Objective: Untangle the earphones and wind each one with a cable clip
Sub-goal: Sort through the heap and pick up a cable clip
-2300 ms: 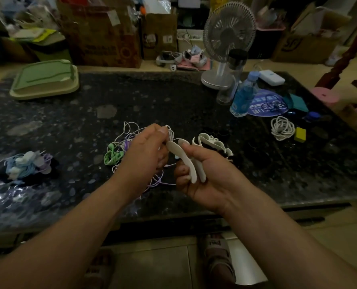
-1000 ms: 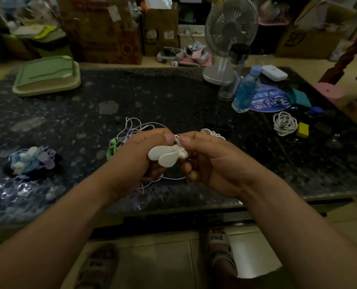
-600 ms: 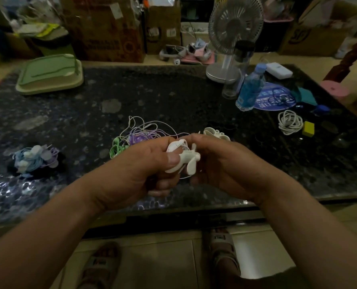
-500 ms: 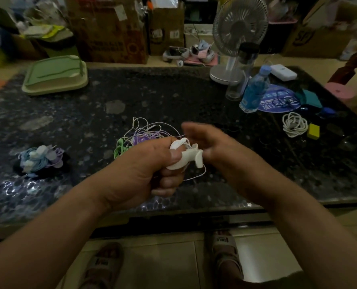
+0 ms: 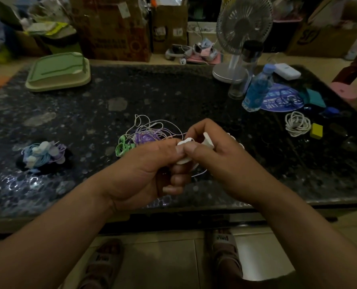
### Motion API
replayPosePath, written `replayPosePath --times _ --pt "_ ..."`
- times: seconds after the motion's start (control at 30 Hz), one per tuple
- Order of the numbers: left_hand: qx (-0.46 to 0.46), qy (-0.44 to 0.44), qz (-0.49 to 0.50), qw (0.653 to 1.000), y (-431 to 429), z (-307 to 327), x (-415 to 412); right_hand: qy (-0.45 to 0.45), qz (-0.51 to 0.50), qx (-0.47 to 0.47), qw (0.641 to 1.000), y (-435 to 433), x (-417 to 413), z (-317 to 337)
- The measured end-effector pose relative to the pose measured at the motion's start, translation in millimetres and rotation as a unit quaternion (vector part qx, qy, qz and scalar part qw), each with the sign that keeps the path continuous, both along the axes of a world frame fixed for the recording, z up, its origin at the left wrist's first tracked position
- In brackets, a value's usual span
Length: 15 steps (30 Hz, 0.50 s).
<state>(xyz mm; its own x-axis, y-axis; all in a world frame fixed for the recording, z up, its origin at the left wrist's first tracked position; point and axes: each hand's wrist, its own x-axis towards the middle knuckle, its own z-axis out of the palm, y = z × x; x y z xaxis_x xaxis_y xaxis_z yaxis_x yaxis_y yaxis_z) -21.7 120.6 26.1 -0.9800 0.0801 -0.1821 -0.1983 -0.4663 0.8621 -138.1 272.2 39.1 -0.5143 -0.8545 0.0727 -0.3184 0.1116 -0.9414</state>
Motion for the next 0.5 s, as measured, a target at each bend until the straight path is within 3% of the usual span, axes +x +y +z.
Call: replayPosePath --times 0.2,0.37,0.5 --pt "-0.003 -0.017 -0.002 1.0 0.5 9.0 2.0 0.003 0.019 -0.005 1.0 -3.1 -2.4 -4.1" --pt "0.045 0.007 -0.001 0.999 -3.9 9.8 9.6 -0.15 0.067 -0.051 0.985 -5.1 -5.9 -1.1" --pt "0.027 0.01 0.036 0.999 -6.9 6.9 14.1 -0.096 0.115 -0.041 0.988 0.4 -9.9 5.5"
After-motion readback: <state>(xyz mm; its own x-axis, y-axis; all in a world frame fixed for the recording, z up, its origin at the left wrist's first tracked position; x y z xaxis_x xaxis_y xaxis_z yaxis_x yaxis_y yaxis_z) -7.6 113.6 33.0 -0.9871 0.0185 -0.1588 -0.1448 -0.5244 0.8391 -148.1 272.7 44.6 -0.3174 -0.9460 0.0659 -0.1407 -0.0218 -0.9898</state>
